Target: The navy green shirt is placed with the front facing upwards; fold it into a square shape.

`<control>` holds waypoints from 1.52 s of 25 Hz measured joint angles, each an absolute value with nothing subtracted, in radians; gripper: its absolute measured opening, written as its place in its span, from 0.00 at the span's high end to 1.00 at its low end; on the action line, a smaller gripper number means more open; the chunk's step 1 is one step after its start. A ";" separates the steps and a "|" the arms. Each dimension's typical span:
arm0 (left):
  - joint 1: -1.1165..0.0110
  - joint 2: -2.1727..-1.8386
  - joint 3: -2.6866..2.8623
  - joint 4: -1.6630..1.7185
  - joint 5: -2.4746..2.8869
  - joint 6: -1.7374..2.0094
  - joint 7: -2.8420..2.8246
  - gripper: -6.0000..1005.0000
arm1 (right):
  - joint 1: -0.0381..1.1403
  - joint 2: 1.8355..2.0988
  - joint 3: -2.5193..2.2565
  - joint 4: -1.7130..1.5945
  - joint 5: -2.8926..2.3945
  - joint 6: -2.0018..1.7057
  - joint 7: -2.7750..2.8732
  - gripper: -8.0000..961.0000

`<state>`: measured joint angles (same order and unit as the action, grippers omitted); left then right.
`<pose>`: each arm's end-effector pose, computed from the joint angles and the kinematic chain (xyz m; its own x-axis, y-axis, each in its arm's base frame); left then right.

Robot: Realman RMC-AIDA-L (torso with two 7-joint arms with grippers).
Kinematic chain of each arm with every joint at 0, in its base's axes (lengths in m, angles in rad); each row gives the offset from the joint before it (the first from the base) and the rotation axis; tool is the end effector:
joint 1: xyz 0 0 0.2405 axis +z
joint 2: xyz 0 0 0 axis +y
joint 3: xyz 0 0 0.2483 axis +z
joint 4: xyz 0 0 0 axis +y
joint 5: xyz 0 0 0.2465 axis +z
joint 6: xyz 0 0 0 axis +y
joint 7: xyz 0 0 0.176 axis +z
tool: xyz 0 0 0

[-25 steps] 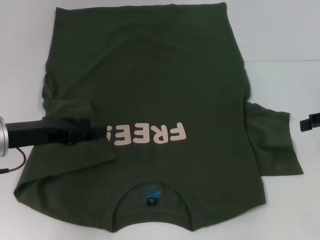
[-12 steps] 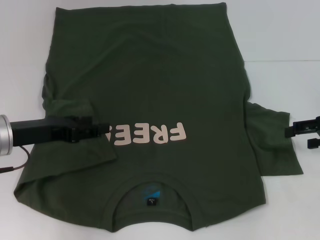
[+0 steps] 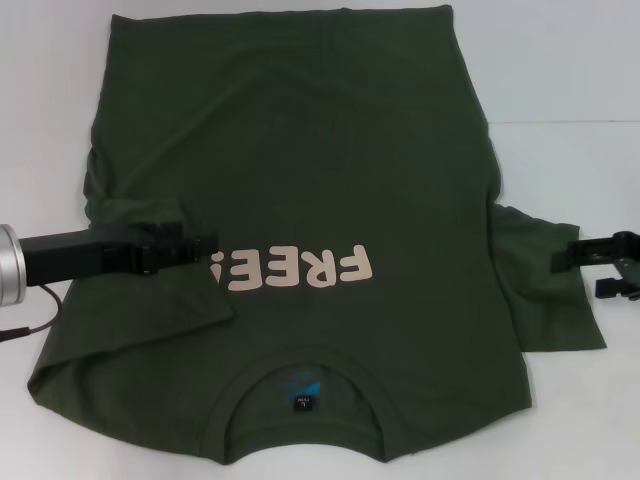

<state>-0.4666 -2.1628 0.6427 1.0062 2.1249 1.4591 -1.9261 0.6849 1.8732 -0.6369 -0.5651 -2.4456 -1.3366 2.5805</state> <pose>-0.2719 0.3881 0.0218 0.5838 0.6082 0.5379 0.7845 -0.5932 -0.1808 0.3359 0.4213 0.0440 0.0263 -0.9293 -0.3683 -0.9906 0.0253 -0.1345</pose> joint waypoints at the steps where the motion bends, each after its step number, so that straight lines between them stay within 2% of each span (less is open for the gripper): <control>1: -0.466 -2.163 0.643 1.006 2.124 1.459 -1.926 0.31 | 0.687 1.875 -0.639 -0.559 -2.446 -1.332 2.580 0.10; 18: -0.462 -2.163 0.643 1.005 2.110 1.459 -1.927 0.31 | 0.718 1.911 -0.696 -0.537 -2.453 -1.255 2.569 0.11; 31: -0.462 -2.163 0.634 1.005 2.110 1.459 -1.928 0.31 | 0.711 1.902 -0.743 -0.609 -2.451 -1.297 2.567 0.11; 38: -0.462 -2.164 0.633 1.005 2.111 1.459 -1.933 0.31 | 0.719 1.912 -0.760 -0.608 -2.452 -1.291 2.558 0.11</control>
<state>-0.4617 -2.1644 0.6333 1.0047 2.1107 1.4588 -1.9331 0.7188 1.9119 -0.7596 -0.6083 -2.4522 -1.2910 2.5577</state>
